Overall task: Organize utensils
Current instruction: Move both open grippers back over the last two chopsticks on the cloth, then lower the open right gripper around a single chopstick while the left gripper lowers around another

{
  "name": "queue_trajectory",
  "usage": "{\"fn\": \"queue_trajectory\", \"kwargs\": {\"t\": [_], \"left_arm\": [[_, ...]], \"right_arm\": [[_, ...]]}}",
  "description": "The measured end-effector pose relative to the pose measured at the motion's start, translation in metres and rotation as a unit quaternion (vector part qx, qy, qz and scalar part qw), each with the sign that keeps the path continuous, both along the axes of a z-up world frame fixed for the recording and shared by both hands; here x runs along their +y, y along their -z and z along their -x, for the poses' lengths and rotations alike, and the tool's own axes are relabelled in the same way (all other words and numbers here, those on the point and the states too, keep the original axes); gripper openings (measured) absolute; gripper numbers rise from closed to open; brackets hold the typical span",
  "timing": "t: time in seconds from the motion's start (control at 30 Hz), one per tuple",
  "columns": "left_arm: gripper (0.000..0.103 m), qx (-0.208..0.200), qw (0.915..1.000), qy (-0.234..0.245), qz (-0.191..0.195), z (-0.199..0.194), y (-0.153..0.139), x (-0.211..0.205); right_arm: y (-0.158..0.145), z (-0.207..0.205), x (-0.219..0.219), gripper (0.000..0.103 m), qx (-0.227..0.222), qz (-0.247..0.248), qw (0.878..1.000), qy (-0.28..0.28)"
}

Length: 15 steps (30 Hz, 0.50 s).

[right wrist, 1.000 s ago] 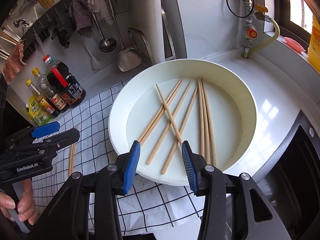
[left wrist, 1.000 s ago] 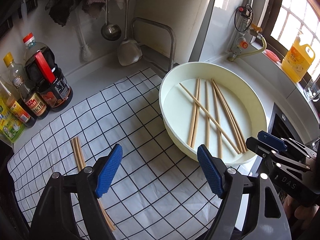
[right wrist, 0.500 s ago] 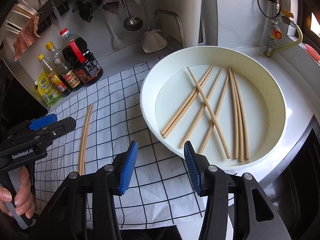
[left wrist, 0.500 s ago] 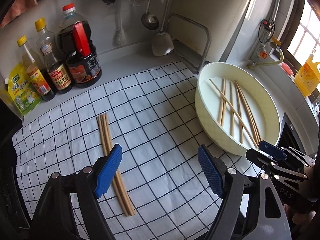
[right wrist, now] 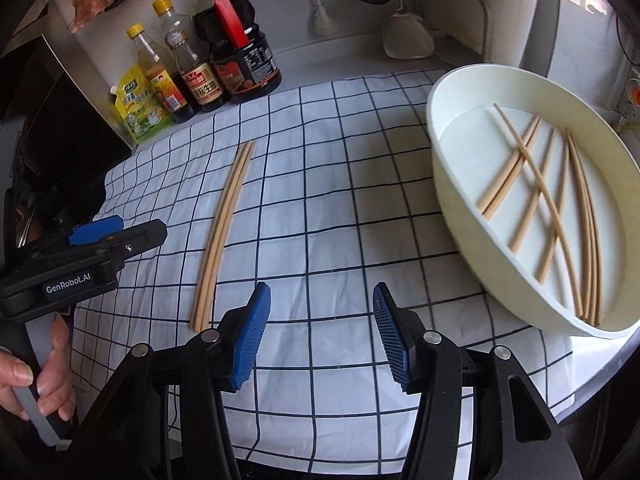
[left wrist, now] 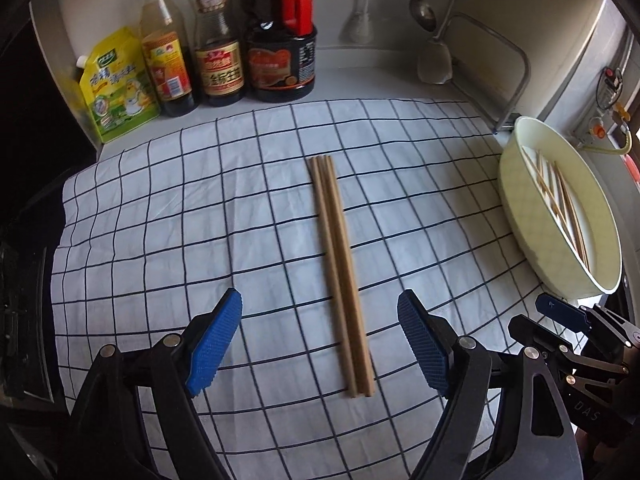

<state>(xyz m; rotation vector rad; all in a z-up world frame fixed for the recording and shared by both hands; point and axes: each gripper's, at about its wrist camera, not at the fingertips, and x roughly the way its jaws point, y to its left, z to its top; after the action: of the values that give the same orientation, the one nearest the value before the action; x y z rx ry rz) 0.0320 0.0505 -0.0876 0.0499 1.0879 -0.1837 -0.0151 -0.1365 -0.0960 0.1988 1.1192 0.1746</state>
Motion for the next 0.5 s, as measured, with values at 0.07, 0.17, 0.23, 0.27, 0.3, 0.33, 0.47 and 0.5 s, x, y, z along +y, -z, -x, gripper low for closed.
{"fn": "queue_trajectory", "kwargs": {"t": [0.07,0.17,0.23,0.27,0.3,0.33,0.47,0.5], "left_arm": [[0.079,0.001,1.0,-0.008,0.002,-0.001,0.005,0.008],[0.08,0.003,0.9999,-0.013,-0.008,-0.003,0.016,0.018],[0.08,0.002,0.9998,-0.013,-0.013,-0.005,0.02,0.023],[0.08,0.001,0.9998,-0.013,-0.016,-0.007,0.022,0.026],[0.08,0.0,0.9998,-0.013,-0.018,-0.008,0.024,0.029],[0.08,0.0,0.9997,-0.014,-0.019,-0.01,0.026,0.032],[0.08,0.006,0.9997,-0.018,-0.016,-0.018,0.033,0.042],[0.08,0.008,0.9997,-0.017,-0.013,-0.019,0.034,0.044]], "right_arm": [[0.009,-0.002,0.009,0.054,0.001,-0.002,1.0,-0.009],[0.024,-0.007,0.021,0.054,0.006,0.0,1.0,-0.017],[0.031,-0.011,0.03,0.054,0.008,-0.002,1.0,-0.022],[0.034,-0.013,0.035,0.054,0.006,-0.001,1.0,-0.025],[0.037,-0.015,0.04,0.054,0.006,0.001,1.0,-0.029],[0.04,-0.018,0.045,0.054,0.007,0.003,0.999,-0.032],[0.046,-0.027,0.059,0.054,0.008,0.0,1.0,-0.028],[0.047,-0.029,0.062,0.054,0.007,0.001,1.0,-0.028]]}}
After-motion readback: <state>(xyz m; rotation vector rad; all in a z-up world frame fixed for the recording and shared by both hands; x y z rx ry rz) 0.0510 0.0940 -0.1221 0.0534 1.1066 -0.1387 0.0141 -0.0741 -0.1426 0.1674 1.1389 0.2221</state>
